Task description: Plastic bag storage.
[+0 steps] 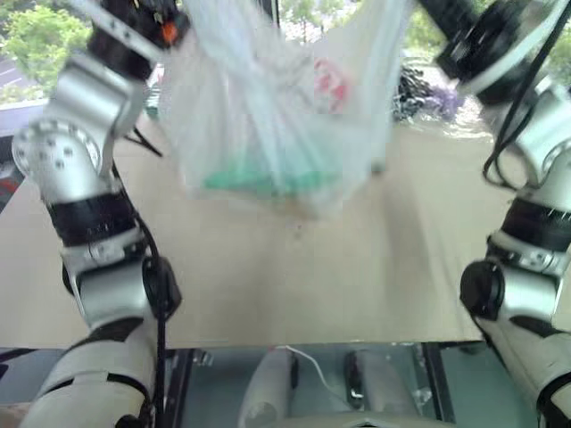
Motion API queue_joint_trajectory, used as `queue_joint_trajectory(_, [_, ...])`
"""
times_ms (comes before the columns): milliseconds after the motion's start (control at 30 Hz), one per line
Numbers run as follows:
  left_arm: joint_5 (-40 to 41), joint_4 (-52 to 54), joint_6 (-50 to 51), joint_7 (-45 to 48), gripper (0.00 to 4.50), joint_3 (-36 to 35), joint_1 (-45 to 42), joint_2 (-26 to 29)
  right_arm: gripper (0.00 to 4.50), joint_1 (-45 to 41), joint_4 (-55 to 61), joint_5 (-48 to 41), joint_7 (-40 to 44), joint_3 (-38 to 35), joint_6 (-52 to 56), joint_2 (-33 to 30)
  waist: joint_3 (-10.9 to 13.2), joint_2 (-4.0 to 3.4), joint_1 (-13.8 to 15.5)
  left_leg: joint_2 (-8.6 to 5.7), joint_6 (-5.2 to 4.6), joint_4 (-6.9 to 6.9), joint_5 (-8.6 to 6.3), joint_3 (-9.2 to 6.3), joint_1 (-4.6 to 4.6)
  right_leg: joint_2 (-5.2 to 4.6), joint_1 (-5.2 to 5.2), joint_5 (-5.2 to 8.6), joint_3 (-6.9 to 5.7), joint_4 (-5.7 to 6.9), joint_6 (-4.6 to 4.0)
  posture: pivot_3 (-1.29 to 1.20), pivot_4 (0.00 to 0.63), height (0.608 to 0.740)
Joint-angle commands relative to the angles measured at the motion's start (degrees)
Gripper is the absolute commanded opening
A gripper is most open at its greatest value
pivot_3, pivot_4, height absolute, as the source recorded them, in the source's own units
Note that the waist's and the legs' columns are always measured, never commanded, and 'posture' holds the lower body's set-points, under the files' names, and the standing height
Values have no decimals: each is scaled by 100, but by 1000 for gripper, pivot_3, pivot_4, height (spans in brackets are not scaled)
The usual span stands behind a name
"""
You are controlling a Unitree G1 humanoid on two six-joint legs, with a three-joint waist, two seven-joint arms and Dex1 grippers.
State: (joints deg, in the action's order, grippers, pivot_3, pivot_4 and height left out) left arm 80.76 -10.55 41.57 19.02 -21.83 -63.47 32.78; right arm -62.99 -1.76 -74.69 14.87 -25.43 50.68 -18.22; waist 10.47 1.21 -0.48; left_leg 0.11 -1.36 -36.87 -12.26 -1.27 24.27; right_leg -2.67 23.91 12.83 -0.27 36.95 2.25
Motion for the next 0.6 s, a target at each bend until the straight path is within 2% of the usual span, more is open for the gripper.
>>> queue_joint_trajectory(33, [-1172,-1070,-524,532,0,327,-788,63,29,-647,-531,179,110,-329,-507,-515,0,0,8,-1,0,1,0,1,2,-1,0,0,0,-3,0,0,150,740])
queue_joint_trajectory(200, [-2140,-2102,-342,832,0,751,-1152,-335,29,-746,-607,192,55,-473,-380,-1248,0,-1,-5,-1,-3,2,-2,5,32,-8,25,0,-2,-9,1,0,150,740])
queue_joint_trajectory(300, [-2643,-2030,-364,967,0,965,-976,-555,29,-582,-411,-116,-232,-647,-260,-1387,1,0,-20,4,-2,1,-1,8,57,-12,51,-1,2,3,1,0,150,740])
queue_joint_trajectory(433, [-3089,-1540,-159,956,0,1259,-344,-911,29,721,651,-324,-587,-638,116,-1431,0,-2,-40,20,-2,15,-1,47,59,-16,76,-1,26,12,0,0,150,740])
queue_joint_trajectory(600, [-3425,-915,-82,1059,0,1373,267,-1074,29,2257,1949,-404,-966,-365,225,-1367,1,-2,-41,26,-2,15,0,81,63,-20,114,-1,71,67,1,0,150,740])
